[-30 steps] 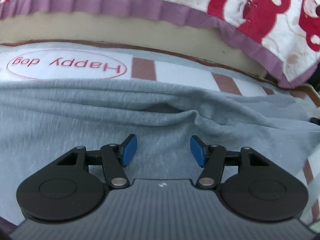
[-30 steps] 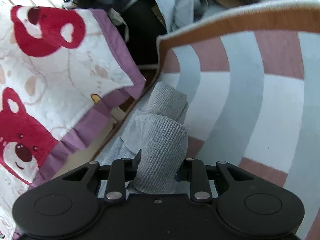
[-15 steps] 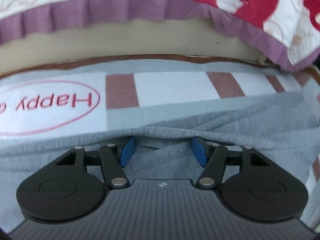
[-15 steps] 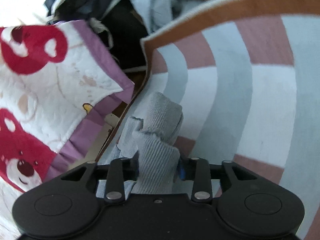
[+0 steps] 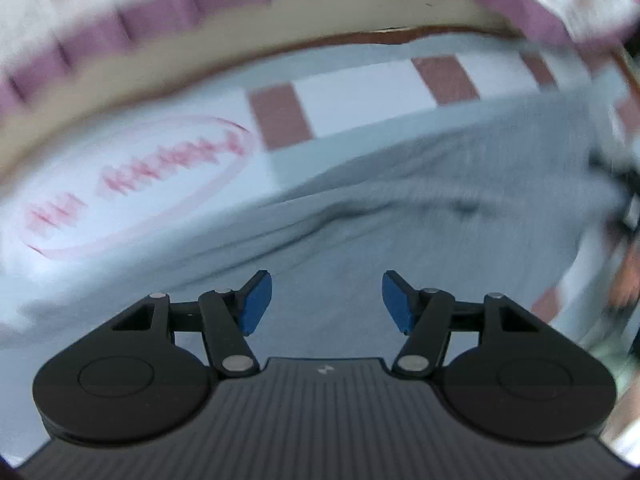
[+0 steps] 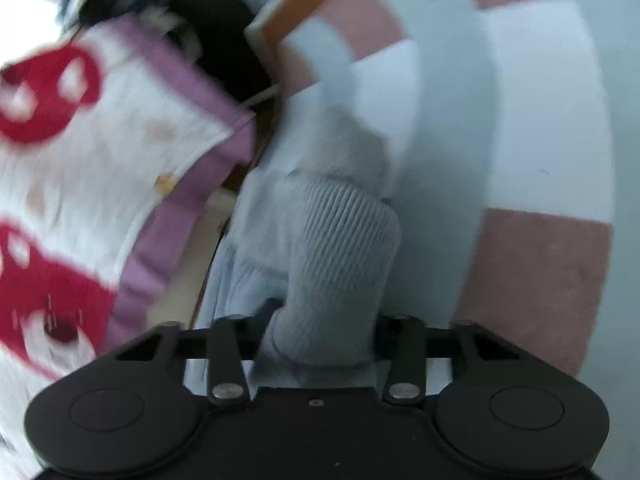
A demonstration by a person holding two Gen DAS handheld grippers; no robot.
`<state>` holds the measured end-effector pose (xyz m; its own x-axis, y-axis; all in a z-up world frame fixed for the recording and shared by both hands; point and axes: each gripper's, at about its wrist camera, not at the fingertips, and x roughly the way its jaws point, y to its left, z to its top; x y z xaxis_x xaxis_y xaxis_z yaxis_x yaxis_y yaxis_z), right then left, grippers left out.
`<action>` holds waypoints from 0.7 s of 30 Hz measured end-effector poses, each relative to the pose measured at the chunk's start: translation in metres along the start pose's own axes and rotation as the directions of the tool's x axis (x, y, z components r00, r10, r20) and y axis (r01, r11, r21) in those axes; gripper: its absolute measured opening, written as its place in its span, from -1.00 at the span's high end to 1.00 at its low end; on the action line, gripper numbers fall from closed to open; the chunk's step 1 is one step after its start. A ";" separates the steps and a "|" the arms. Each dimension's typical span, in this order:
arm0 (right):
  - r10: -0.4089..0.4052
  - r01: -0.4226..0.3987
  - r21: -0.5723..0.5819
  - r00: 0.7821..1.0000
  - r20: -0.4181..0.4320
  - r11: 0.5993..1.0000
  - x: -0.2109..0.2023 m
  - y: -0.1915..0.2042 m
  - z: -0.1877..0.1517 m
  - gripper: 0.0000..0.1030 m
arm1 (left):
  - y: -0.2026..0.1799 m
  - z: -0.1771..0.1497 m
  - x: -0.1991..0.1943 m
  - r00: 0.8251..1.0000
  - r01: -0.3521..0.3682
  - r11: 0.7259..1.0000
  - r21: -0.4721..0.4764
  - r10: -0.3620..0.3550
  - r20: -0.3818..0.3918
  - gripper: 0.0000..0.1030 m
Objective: Fold clothes
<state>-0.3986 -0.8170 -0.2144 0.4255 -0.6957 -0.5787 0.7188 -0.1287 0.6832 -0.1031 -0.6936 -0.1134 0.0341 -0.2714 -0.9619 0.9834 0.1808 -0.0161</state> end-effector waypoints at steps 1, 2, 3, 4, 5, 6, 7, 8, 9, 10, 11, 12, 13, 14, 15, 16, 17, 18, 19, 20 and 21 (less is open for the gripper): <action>0.011 -0.010 -0.047 1.000 0.013 0.999 -0.003 0.007 -0.001 0.37 | 0.008 -0.011 -0.012 0.999 -0.016 0.999 0.036 0.015 0.033 -0.18; 0.031 -0.029 -0.086 0.999 0.031 0.996 -0.007 0.014 -0.002 0.38 | 0.017 -0.023 -0.023 0.997 -0.027 0.998 0.062 0.023 0.068 -0.18; 0.053 -0.047 -0.126 0.997 0.048 0.991 -0.012 0.022 -0.002 0.40 | 0.030 -0.037 -0.030 0.995 -0.035 0.997 0.067 0.028 0.092 -0.18; 0.074 -0.063 -0.165 0.995 0.061 0.984 -0.017 0.029 -0.003 0.41 | 0.044 -0.052 -0.032 0.994 -0.038 0.997 0.061 0.031 0.104 -0.18; 0.093 -0.077 -0.203 0.993 0.071 0.976 -0.023 0.037 -0.004 0.41 | 0.058 -0.068 -0.034 0.993 -0.039 0.998 0.053 0.033 0.113 -0.18; 0.113 -0.091 -0.242 0.990 0.080 0.966 -0.030 0.045 -0.005 0.42 | 0.073 -0.082 -0.030 0.991 -0.036 0.999 0.039 0.031 0.128 -0.18; 0.123 -0.094 -0.279 0.989 0.088 0.956 -0.036 0.051 -0.007 0.42 | 0.087 -0.096 -0.026 0.989 -0.031 0.999 0.025 0.027 0.144 -0.18; 0.131 -0.095 -0.316 0.987 0.094 0.944 -0.043 0.058 -0.008 0.42 | 0.099 -0.109 -0.017 0.986 -0.053 0.998 0.028 0.048 0.160 -0.18; 0.150 -0.107 -0.346 0.984 0.100 0.932 -0.052 0.063 -0.009 0.42 | 0.109 -0.121 -0.007 0.982 -0.081 0.996 0.035 0.074 0.177 -0.14; 0.170 -0.118 -0.374 0.980 0.108 0.920 -0.060 0.067 -0.010 0.43 | 0.121 -0.134 0.001 0.972 -0.121 0.992 0.021 0.114 0.206 -0.13; 0.183 -0.120 -0.407 0.976 0.118 0.905 -0.067 0.072 -0.012 0.43 | 0.134 -0.146 0.008 0.966 -0.130 0.991 -0.015 0.130 0.226 -0.13; 0.193 -0.118 -0.443 0.973 0.127 0.889 -0.074 0.077 -0.014 0.43 | 0.148 -0.156 0.016 0.960 -0.130 0.990 -0.056 0.139 0.242 -0.13; 0.201 -0.114 -0.474 0.970 0.136 0.873 -0.081 0.082 -0.016 0.43 | 0.161 -0.166 0.023 0.955 -0.129 0.988 -0.088 0.147 0.257 -0.14; 0.205 -0.108 -0.497 0.968 0.144 0.861 -0.087 0.085 -0.020 0.43 | 0.174 -0.175 0.028 0.944 -0.157 0.979 -0.127 0.186 0.273 -0.14; 0.204 -0.101 -0.510 0.967 0.150 0.854 -0.091 0.089 -0.022 0.43 | 0.186 -0.181 0.033 0.932 -0.189 0.968 -0.165 0.230 0.279 -0.14; 0.200 -0.093 -0.522 0.968 0.152 0.848 -0.094 0.095 -0.025 0.43 | 0.199 -0.186 0.037 0.920 -0.219 0.954 -0.204 0.272 0.282 -0.14; 0.195 -0.084 -0.537 0.968 0.155 0.840 -0.097 0.102 -0.028 0.43 | 0.212 -0.191 0.039 0.907 -0.235 0.942 -0.239 0.301 0.295 -0.14; 0.190 -0.073 -0.558 0.970 0.154 0.827 -0.099 0.110 -0.031 0.43 | 0.224 -0.195 0.041 0.893 -0.246 0.930 -0.273 0.327 0.310 -0.17; 0.184 -0.062 -0.584 0.971 0.153 0.810 -0.100 0.120 -0.034 0.43 | 0.235 -0.198 0.041 0.880 -0.257 0.922 -0.289 0.346 0.324 -0.19; 0.178 -0.050 -0.609 0.972 0.151 0.792 -0.100 0.129 -0.037 0.43 | 0.243 -0.200 0.041 0.865 -0.274 0.912 -0.306 0.372 0.336 -0.20; 0.178 -0.047 -0.627 0.973 0.148 0.778 -0.103 0.138 -0.041 0.43 | 0.248 -0.203 0.040 0.852 -0.293 0.899 -0.326 0.400 0.338 -0.21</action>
<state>-0.3208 -0.7341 -0.0785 0.4602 -0.8046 -0.3753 0.8839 0.3754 0.2790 0.1060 -0.4682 -0.2110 0.4831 -0.4786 -0.7332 0.8159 0.5499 0.1786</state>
